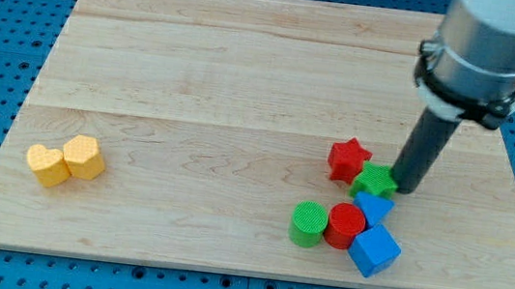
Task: Slide the red star to the right of the triangle
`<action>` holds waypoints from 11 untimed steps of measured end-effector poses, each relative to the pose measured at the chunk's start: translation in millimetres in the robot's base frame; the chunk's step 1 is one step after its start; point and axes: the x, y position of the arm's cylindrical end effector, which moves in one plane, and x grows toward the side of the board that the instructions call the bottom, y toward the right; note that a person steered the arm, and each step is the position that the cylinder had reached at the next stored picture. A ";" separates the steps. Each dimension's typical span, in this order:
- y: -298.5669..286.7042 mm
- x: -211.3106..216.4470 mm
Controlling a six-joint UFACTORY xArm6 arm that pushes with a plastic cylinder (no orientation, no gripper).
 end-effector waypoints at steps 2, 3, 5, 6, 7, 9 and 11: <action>-34.6 8.0; -136.5 -4.1; -87.6 -47.6; -39.0 -53.2; -48.1 -72.1; 59.1 -28.1; 88.3 -46.1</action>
